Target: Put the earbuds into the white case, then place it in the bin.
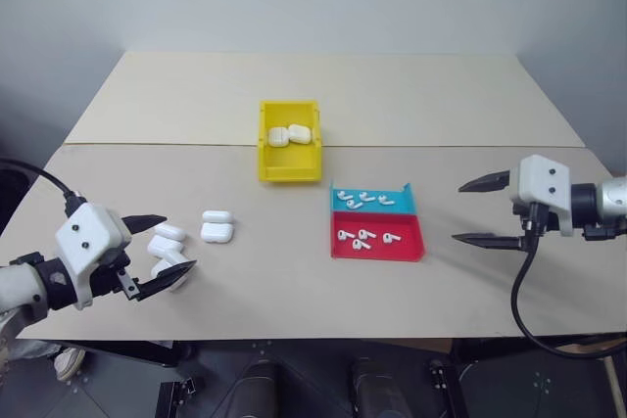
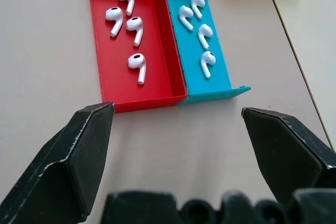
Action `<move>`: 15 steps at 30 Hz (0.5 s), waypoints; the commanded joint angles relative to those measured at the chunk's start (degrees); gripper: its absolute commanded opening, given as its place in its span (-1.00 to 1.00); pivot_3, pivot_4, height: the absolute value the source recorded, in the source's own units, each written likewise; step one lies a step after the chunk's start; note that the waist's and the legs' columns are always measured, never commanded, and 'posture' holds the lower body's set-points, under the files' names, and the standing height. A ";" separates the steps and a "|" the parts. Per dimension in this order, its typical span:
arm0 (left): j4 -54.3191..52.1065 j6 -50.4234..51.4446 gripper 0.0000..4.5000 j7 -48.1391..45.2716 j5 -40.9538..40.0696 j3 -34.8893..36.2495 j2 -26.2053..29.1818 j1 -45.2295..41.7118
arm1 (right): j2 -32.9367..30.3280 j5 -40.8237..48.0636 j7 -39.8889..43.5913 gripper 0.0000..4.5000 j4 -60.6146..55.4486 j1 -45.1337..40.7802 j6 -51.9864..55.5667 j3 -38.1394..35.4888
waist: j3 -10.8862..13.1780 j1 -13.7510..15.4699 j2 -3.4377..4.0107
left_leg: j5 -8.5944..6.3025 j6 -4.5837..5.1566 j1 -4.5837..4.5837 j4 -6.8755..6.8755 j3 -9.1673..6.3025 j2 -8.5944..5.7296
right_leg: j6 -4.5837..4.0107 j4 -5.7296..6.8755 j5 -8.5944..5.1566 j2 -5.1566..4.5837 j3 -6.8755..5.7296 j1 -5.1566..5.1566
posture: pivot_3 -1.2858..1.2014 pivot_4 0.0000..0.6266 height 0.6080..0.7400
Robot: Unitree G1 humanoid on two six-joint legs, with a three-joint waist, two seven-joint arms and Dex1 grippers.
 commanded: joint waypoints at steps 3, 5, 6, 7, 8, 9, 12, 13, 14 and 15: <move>-0.92 -0.28 0.99 1.71 0.49 1.46 -0.38 -0.51 | -0.93 0.31 0.53 1.00 -0.65 0.14 -1.79 -1.80 | 0.00 -0.02 0.00 | 0.00 0.00 0.00 0.00 0.00 0.00 | 0.00 0.00 0.00 0.00 0.00 0.00 | 0.03 -0.52 1.00; -1.28 -0.75 0.99 1.88 0.84 1.52 -0.48 -0.37 | -0.96 0.18 0.59 1.00 -0.48 0.22 -2.03 -1.77 | 0.00 -0.01 0.00 | 0.00 0.00 0.00 0.00 0.00 0.00 | 0.00 0.00 0.00 0.00 0.00 0.00 | 0.03 -0.52 1.00; -1.46 -0.87 0.99 1.70 0.78 1.67 -0.50 -0.09 | -0.96 0.08 0.58 1.00 -0.38 0.24 -2.16 -1.74 | 0.00 -0.01 0.00 | 0.00 0.00 0.00 0.00 0.00 0.00 | 0.00 0.00 0.00 0.00 0.00 0.00 | 0.03 -0.52 1.00; -1.64 -0.91 0.99 1.76 0.90 1.75 -0.53 0.15 | -0.96 0.00 0.58 1.00 -0.27 0.26 -2.29 -1.71 | 0.00 -0.01 0.00 | 0.00 0.00 0.00 0.00 0.00 0.01 | 0.00 0.00 0.00 0.00 0.00 0.00 | 0.03 -0.52 1.00; -1.85 -0.64 0.99 1.97 0.92 1.84 -0.56 0.34 | -0.95 -0.05 0.58 1.00 -0.20 0.28 -2.38 -1.70 | 0.00 -0.01 0.00 | 0.00 0.00 0.00 0.00 0.00 0.00 | 0.00 0.00 0.00 0.00 0.00 0.00 | 0.03 -0.52 1.00; -2.20 -0.62 0.99 2.18 1.45 1.85 -0.52 0.78 | -0.96 -0.07 0.59 1.00 -0.17 0.22 -2.36 -1.66 | 0.00 -0.02 0.00 | 0.00 0.00 0.00 0.00 0.00 0.00 | 0.00 0.00 0.00 0.00 0.00 0.00 | 0.03 -0.52 1.00; -3.45 0.28 0.99 3.83 2.96 1.66 -0.50 1.75 | -1.02 -0.16 0.63 1.00 0.04 -0.04 -2.33 -1.50 | 0.00 -0.08 0.00 | 0.00 0.00 0.00 0.00 0.00 0.00 | 0.00 0.00 0.00 0.00 0.00 0.00 | 0.03 -0.52 1.00; -4.20 2.23 0.99 5.57 2.36 1.98 -0.90 1.26 | -1.03 -0.33 0.58 1.00 0.24 -0.15 -2.41 -1.43 | 0.00 -0.06 0.00 | 0.00 0.00 0.00 0.00 0.00 0.00 | 0.00 0.00 0.00 0.00 0.00 0.00 | 0.03 -0.52 1.00; -4.59 4.01 0.99 6.62 0.75 2.72 -1.37 0.52 | -0.99 -0.63 0.33 1.00 0.40 -0.31 -2.43 -1.30 | 0.00 -0.03 0.00 | 0.00 0.00 0.00 0.00 0.00 0.00 | 0.00 0.00 0.00 0.00 0.00 0.00 | 0.03 -0.52 1.00; -5.79 5.70 0.99 8.74 0.36 3.34 -2.12 -0.06 | -0.96 -0.89 0.17 1.00 0.57 -0.48 -2.39 -1.16 | 0.00 -0.04 0.00 | 0.00 0.00 0.00 0.01 -0.01 0.00 | 0.00 0.00 0.00 0.00 0.00 0.01 | 0.03 -0.52 1.00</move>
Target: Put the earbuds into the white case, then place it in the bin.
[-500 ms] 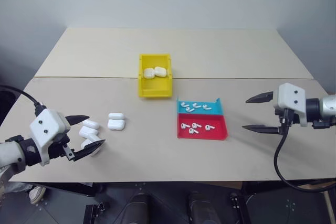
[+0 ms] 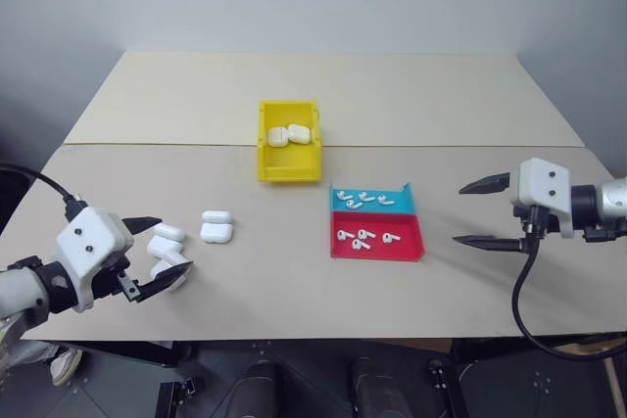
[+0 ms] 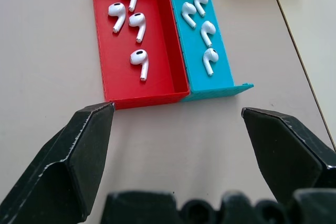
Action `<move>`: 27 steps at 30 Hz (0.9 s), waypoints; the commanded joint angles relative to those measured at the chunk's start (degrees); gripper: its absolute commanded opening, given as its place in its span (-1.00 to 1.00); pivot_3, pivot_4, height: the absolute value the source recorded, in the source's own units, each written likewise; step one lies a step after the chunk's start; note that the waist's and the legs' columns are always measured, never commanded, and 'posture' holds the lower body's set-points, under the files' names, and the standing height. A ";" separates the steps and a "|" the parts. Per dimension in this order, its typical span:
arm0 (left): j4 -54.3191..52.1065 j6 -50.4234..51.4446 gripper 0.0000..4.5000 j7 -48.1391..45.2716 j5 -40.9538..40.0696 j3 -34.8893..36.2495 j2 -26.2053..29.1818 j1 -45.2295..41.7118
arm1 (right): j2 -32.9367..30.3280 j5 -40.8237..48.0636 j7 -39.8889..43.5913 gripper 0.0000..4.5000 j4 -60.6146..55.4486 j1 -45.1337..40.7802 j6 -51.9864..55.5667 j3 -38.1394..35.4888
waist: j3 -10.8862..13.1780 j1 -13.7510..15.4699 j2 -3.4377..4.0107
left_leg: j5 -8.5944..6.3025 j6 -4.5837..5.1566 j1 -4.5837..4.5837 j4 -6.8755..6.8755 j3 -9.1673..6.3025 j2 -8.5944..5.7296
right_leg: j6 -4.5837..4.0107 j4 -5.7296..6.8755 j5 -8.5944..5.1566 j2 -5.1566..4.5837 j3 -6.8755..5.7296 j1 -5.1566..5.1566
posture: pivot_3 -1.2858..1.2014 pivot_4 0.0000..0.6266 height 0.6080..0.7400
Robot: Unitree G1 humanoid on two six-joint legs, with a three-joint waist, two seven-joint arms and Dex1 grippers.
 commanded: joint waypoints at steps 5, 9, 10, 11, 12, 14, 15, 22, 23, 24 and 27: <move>-12.22 14.06 0.99 10.79 -1.44 4.77 -1.80 0.49 | -2.19 0.39 0.23 1.00 -1.20 0.51 0.33 -2.78 | 0.00 0.00 0.00 | 0.00 0.00 -0.01 0.03 -0.02 -0.01 | 0.01 0.02 0.01 -0.01 0.00 0.00 | 0.03 -0.52 1.00; -15.82 30.35 0.99 13.26 -5.05 4.75 2.75 -0.68 | -2.91 0.59 -0.53 1.00 -2.74 3.24 1.38 -3.87 | 0.00 0.17 -0.01 | 0.00 0.00 0.00 0.02 -0.06 0.00 | 0.01 0.08 0.00 0.02 -0.01 0.00 | 0.03 -0.52 1.00; -16.01 34.75 0.99 13.63 -6.02 4.28 4.69 -1.96 | -2.85 0.60 -0.82 1.00 -3.28 3.83 1.87 -3.95 | 0.00 0.17 0.00 | 0.00 0.00 0.01 0.03 -0.08 -0.01 | 0.01 0.09 0.01 0.04 -0.02 0.00 | 0.03 -0.52 1.00; -15.72 40.91 0.99 14.16 -7.55 3.39 6.61 -4.53 | -2.71 0.53 -1.13 1.00 -3.90 4.52 2.18 -4.05 | 0.00 0.16 0.00 | 0.01 0.00 0.05 0.04 -0.08 -0.02 | 0.01 0.11 0.01 0.04 0.00 0.02 | 0.03 -0.52 1.00; -15.55 43.57 0.99 14.40 -8.39 2.79 7.75 -6.05 | -2.59 0.55 -1.36 1.00 -4.51 5.14 2.55 -4.16 | 0.00 0.19 0.00 | 0.01 -0.01 0.06 0.06 -0.08 -0.02 | 0.01 0.13 0.01 0.05 -0.01 0.05 | 0.03 -0.52 1.00; -14.27 50.89 0.99 13.76 -10.99 1.45 10.28 -10.31 | -2.34 0.81 -1.82 1.00 -5.71 6.33 3.38 -4.47 | -0.01 0.08 -0.01 | 0.08 -0.07 0.07 0.06 -0.09 -0.01 | 0.01 0.12 0.01 0.07 -0.02 0.05 | 0.03 -0.52 1.00; -13.78 51.53 0.99 13.12 -11.42 0.87 11.61 -11.23 | -2.25 0.98 -2.08 1.00 -6.29 6.89 3.92 -4.62 | -0.01 0.05 -0.01 | 0.08 -0.07 0.08 0.06 -0.09 -0.02 | 0.02 0.12 0.01 0.08 -0.02 0.07 | 0.03 -0.52 1.00; -2.44 55.14 0.99 8.36 -13.97 -12.33 24.88 -18.79 | -1.67 0.74 -3.92 1.00 -8.00 9.22 5.39 -4.31 | 0.00 -0.36 -0.01 | 0.09 -0.09 0.02 -0.01 -0.08 -0.03 | 0.00 0.13 0.02 0.07 0.00 -0.06 | 0.03 -0.52 1.00; -0.96 54.90 0.99 7.70 -14.29 -14.73 25.98 -20.32 | -1.64 0.76 -4.15 1.00 -8.14 9.38 5.55 -4.33 | 0.00 -0.35 -0.01 | 0.09 -0.09 0.01 -0.01 -0.08 -0.02 | 0.00 0.12 0.02 0.07 0.00 -0.06 | 0.03 -0.52 1.00; 0.42 54.29 0.99 7.22 -14.45 -17.01 26.54 -22.14 | -1.62 0.70 -4.46 1.00 -8.34 9.64 5.79 -4.43 | 0.00 -0.34 -0.01 | 0.09 -0.10 0.03 0.01 -0.07 -0.03 | -0.01 0.13 0.02 0.08 -0.01 -0.04 | 0.03 -0.52 1.00; 3.67 53.21 0.99 6.53 -13.62 -24.94 28.67 -27.55 | -1.63 0.74 -5.15 1.00 -8.93 10.48 6.43 -4.85 | 0.00 -0.24 -0.01 | 0.10 -0.11 -0.01 0.01 -0.07 -0.04 | 0.00 0.11 0.02 0.08 -0.01 -0.05 | 0.03 -0.52 1.00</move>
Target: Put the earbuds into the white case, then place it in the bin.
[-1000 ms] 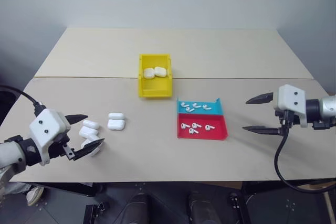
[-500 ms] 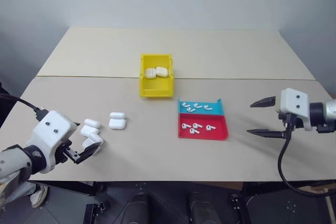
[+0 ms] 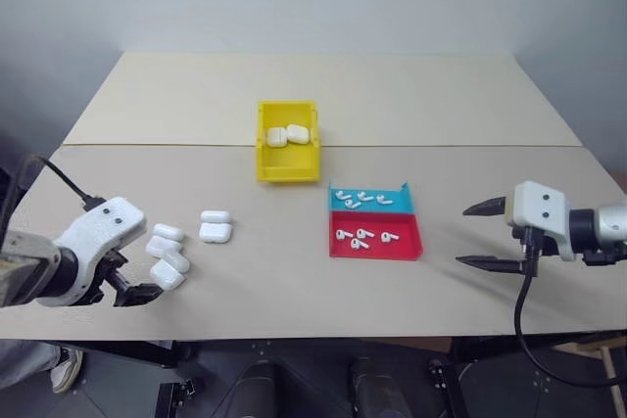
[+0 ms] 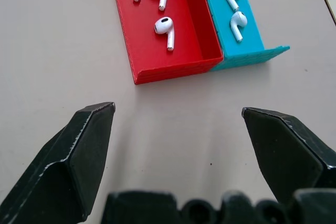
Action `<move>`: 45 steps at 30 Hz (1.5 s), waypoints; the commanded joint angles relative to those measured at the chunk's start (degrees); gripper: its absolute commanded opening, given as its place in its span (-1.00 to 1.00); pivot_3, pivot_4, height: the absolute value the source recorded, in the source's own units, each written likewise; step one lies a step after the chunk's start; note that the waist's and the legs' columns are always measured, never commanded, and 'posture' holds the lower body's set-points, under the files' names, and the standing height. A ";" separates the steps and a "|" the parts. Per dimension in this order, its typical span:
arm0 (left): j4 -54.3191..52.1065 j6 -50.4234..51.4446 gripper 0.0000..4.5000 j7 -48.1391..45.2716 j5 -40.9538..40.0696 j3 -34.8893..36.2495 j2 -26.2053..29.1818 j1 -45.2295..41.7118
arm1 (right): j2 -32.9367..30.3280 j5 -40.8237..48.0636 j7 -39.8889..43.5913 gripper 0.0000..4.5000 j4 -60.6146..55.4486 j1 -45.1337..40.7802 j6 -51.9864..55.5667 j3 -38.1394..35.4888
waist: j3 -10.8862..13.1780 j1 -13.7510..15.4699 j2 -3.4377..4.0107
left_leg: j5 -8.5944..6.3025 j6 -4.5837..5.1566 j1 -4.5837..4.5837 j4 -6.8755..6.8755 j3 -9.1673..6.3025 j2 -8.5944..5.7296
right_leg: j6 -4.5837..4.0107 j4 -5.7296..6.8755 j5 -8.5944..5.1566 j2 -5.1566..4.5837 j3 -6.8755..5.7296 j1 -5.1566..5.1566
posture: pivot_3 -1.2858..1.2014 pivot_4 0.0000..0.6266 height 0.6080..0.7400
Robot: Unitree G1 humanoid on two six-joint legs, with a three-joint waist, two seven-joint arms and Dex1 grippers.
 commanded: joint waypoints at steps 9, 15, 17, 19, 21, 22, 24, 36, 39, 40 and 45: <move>9.97 -2.76 0.99 -2.02 4.23 -20.81 -1.10 -15.08 | -0.42 0.98 -2.02 1.00 -3.47 3.52 1.64 -3.90 | 0.00 0.36 0.00 | 0.00 0.00 -0.13 0.01 -0.01 -0.03 | 0.02 0.00 0.00 0.01 0.00 -0.07 | 0.03 -0.52 1.00; 15.71 -6.10 0.99 -4.50 8.72 -29.49 -4.34 -22.42 | -0.31 0.68 -2.38 1.00 -3.39 4.13 1.28 -3.84 | 0.00 0.51 -0.01 | 0.01 0.00 -0.18 0.05 -0.02 -0.05 | 0.03 0.00 0.00 0.02 0.00 -0.08 | 0.03 -0.52 1.00; 17.23 -6.39 0.99 -5.71 9.83 -31.65 -5.24 -24.91 | -0.43 0.74 -2.38 1.00 -3.31 4.48 1.14 -4.03 | 0.00 0.53 -0.01 | 0.01 0.00 -0.21 0.06 -0.03 -0.06 | 0.04 -0.01 0.00 0.02 0.00 -0.09 | 0.03 -0.52 1.00; 17.92 -6.67 0.99 -7.11 10.78 -33.48 -5.36 -26.28 | -0.58 0.77 -2.43 1.00 -3.38 4.86 1.22 -4.25 | 0.00 0.49 -0.01 | 0.01 0.00 -0.26 0.07 -0.04 -0.07 | 0.06 -0.02 0.01 0.02 0.00 -0.11 | 0.03 -0.52 1.00; 17.79 -7.06 0.99 -8.76 11.59 -35.47 -4.82 -26.91 | -0.78 0.68 -2.46 1.00 -3.42 5.42 1.24 -4.62 | 0.00 0.41 -0.01 | 0.01 0.01 -0.28 0.07 -0.04 -0.07 | 0.07 -0.03 0.00 0.02 0.00 -0.13 | 0.03 -0.52 1.00; 17.90 -6.87 0.99 -9.39 11.62 -35.74 -4.90 -27.14 | -0.85 0.65 -2.50 1.00 -3.44 5.68 1.27 -4.84 | 0.00 0.42 -0.01 | 0.01 0.01 -0.28 0.07 -0.04 -0.07 | 0.07 -0.03 0.00 0.02 0.00 -0.13 | 0.03 -0.52 1.00; 17.57 -6.67 0.99 -10.40 12.37 -36.87 -4.55 -27.59 | -0.95 0.58 -2.65 1.00 -3.59 6.06 1.44 -5.15 | 0.00 0.47 -0.01 | 0.01 0.01 -0.28 0.07 -0.04 -0.06 | 0.07 -0.02 0.00 0.02 0.00 -0.13 | 0.03 -0.52 1.00; 18.20 -4.47 0.99 -8.68 15.75 -38.82 -7.15 -27.85 | -0.32 0.14 -3.62 1.00 -3.40 6.07 1.20 -4.82 | -0.01 0.45 0.00 | 0.03 0.03 -0.17 0.11 -0.05 -0.07 | 0.09 0.04 0.01 0.02 0.00 -0.05 | 0.03 -0.52 1.00; 18.57 -3.65 0.83 -8.30 16.01 -38.16 -7.70 -27.70 | -0.27 -0.07 -3.93 1.00 -3.23 5.96 1.07 -4.46 | -0.01 0.47 0.00 | 0.03 0.04 -0.11 0.11 -0.05 -0.07 | 0.09 0.05 0.01 0.03 0.01 0.00 | 0.03 -0.52 1.00; 18.40 -3.63 0.75 -8.25 16.42 -38.51 -7.56 -27.65 | -0.28 -0.11 -3.96 1.00 -3.24 6.04 1.03 -4.44 | -0.01 0.46 0.00 | 0.03 0.04 -0.10 0.11 -0.05 -0.07 | 0.09 0.06 0.01 0.03 0.01 0.00 | 0.03 -0.52 1.00; 18.05 -2.98 0.24 -8.08 16.87 -38.83 -7.42 -27.75 | -0.32 -0.57 -3.94 1.00 -3.18 6.21 0.88 -4.36 | -0.01 0.33 0.00 | 0.03 0.04 -0.15 0.10 -0.05 -0.07 | 0.09 0.03 0.01 0.01 0.02 -0.02 | 0.03 -0.52 1.00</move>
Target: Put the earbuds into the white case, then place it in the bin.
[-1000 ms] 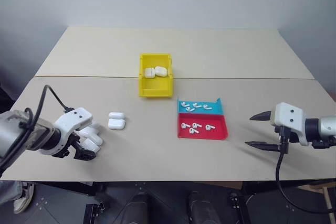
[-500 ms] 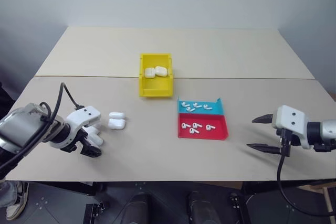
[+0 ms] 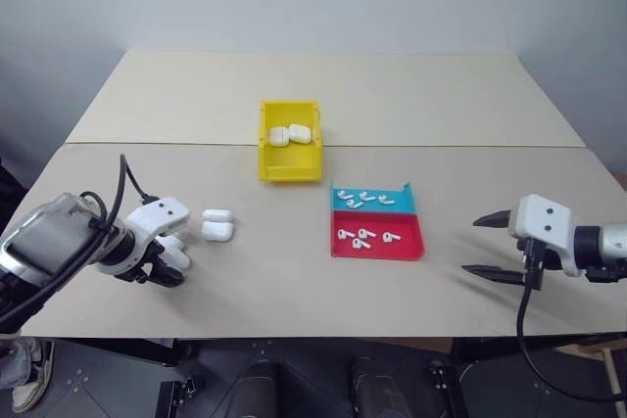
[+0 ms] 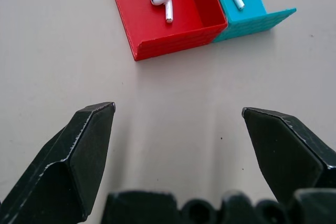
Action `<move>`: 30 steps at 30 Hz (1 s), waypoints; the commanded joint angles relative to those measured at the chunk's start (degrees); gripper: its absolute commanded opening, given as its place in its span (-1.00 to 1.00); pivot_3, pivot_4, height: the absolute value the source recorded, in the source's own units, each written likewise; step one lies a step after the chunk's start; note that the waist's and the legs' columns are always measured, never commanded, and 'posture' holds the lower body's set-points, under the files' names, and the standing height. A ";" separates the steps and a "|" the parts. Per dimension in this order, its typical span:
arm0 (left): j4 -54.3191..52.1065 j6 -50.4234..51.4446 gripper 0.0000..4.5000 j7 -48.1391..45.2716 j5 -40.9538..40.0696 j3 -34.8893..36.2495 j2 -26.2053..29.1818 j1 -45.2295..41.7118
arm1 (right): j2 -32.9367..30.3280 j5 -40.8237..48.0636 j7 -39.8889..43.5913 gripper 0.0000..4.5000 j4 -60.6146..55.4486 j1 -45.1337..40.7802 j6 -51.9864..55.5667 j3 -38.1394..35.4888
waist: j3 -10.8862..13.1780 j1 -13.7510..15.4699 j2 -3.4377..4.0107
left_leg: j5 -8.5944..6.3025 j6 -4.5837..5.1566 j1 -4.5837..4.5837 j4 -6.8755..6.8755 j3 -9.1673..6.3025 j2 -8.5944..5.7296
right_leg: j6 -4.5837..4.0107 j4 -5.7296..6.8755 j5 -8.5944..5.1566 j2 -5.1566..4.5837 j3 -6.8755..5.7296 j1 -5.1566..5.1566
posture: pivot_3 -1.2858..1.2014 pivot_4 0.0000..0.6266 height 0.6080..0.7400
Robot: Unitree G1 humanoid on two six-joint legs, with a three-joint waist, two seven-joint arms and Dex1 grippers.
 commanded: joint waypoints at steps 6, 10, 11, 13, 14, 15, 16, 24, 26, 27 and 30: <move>-2.76 1.25 0.24 0.71 1.35 1.00 1.78 -0.41 | -0.22 -0.15 -0.49 1.00 -0.54 -1.08 -0.52 -0.77 | 0.00 -0.18 0.00 | 0.00 0.00 0.00 0.00 0.00 0.01 | 0.00 0.01 0.00 0.01 0.00 -0.01 | 0.03 -0.52 1.00; -7.27 0.61 0.24 0.42 -0.19 6.60 4.15 -0.03 | -0.42 -0.23 -0.38 1.00 0.00 -2.07 -0.58 -0.56 | 0.02 -0.08 -0.03 | 0.00 0.00 -0.13 0.03 -0.02 0.01 | 0.01 0.00 0.01 0.00 -0.01 -0.10 | 0.03 -0.52 1.00; -8.66 0.31 0.24 -0.19 -1.03 8.64 5.34 0.72 | -0.54 -0.23 -0.25 1.00 0.09 -2.51 -0.63 -0.47 | 0.02 -0.08 -0.03 | 0.00 0.00 -0.18 0.05 -0.02 0.02 | 0.01 0.00 0.01 0.00 -0.02 -0.13 | 0.03 -0.52 1.00; -11.68 -1.63 0.24 -2.53 -3.52 14.10 8.07 3.56 | -0.78 -0.07 0.25 1.00 0.08 -3.64 -0.81 -0.37 | 0.02 -0.24 -0.03 | 0.00 0.00 -0.19 0.05 -0.02 0.01 | 0.02 -0.02 0.01 -0.02 -0.01 -0.14 | 0.03 -0.52 1.00; -13.10 -3.27 0.24 -3.85 -5.04 18.65 8.58 5.85 | -1.03 0.09 0.49 1.00 -0.29 -4.38 -0.58 -0.38 | 0.02 -0.23 -0.03 | 0.00 0.00 -0.19 0.04 -0.02 0.03 | 0.01 -0.04 0.01 -0.02 -0.01 -0.15 | 0.03 -0.52 1.00; -14.04 -4.74 0.24 -4.68 -6.29 22.69 8.27 7.82 | -1.28 0.36 0.73 1.00 -0.55 -5.08 -0.10 -0.37 | 0.02 -0.25 -0.02 | 0.00 0.00 -0.16 0.04 -0.01 0.02 | 0.01 -0.03 0.01 -0.02 -0.02 -0.13 | 0.03 -0.52 1.00; -14.73 -6.18 0.24 -5.77 -8.43 28.86 5.68 9.92 | -1.70 0.87 1.15 1.00 -1.06 -5.92 0.49 -0.49 | 0.02 -0.19 0.00 | 0.00 0.00 -0.16 0.03 -0.01 0.02 | 0.01 -0.03 0.01 -0.04 -0.02 -0.14 | 0.03 -0.52 1.00; -17.61 -26.51 0.24 3.32 -13.93 44.79 -28.27 17.60 | -6.60 -0.95 5.89 1.00 -4.07 -16.98 2.15 6.41 | -0.02 0.24 0.08 | 0.02 -0.04 -0.11 0.16 -0.05 0.02 | 0.04 0.00 0.06 -0.07 -0.07 0.00 | 0.03 -0.52 1.00; -16.79 -40.51 0.24 5.04 -10.03 43.61 -37.90 21.17 | -6.58 -2.02 7.20 1.00 -3.76 -20.90 1.48 9.38 | -0.06 0.23 0.13 | 0.02 -0.05 -0.08 0.16 0.01 -0.03 | 0.08 -0.09 0.12 -0.16 -0.01 0.03 | 0.03 -0.52 1.00; -15.96 -45.09 0.24 4.35 -8.31 42.43 -40.06 22.62 | -6.36 -2.57 7.98 1.00 -3.56 -23.19 2.23 11.26 | -0.03 0.07 -0.03 | 0.02 -0.05 -0.17 0.19 0.03 -0.03 | 0.08 -0.06 0.13 -0.16 -0.01 -0.02 | 0.03 -0.52 1.00; -9.59 -58.35 0.24 2.02 -2.94 38.24 -43.85 24.21 | -5.89 -5.43 13.68 1.00 -3.55 -31.86 7.12 20.05 | -0.05 0.08 -0.06 | 0.07 -0.13 -0.18 0.18 0.02 0.02 | -0.03 -0.05 0.26 -0.09 -0.01 -0.13 | 0.03 -0.52 1.00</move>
